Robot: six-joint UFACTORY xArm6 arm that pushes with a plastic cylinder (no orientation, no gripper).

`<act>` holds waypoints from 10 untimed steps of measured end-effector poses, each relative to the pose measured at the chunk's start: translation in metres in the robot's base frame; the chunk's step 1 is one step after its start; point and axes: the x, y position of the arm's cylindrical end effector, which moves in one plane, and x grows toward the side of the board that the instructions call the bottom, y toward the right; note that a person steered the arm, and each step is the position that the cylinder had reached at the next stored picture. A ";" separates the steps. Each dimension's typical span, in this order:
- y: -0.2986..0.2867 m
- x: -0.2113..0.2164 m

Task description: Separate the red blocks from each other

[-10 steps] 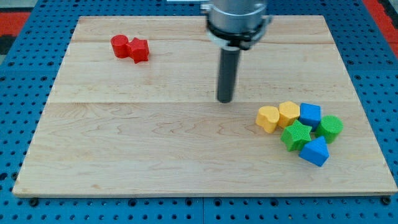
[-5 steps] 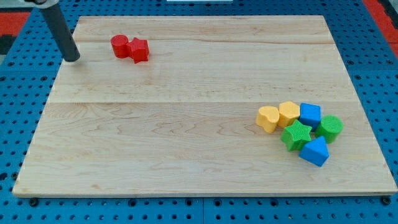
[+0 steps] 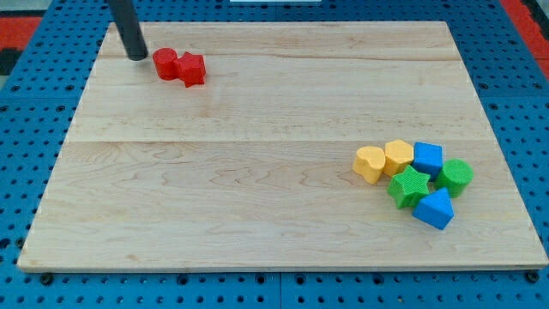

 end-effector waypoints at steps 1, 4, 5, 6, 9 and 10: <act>0.014 0.002; 0.046 0.007; 0.055 0.016; 0.070 0.026; 0.161 0.067; 0.203 0.086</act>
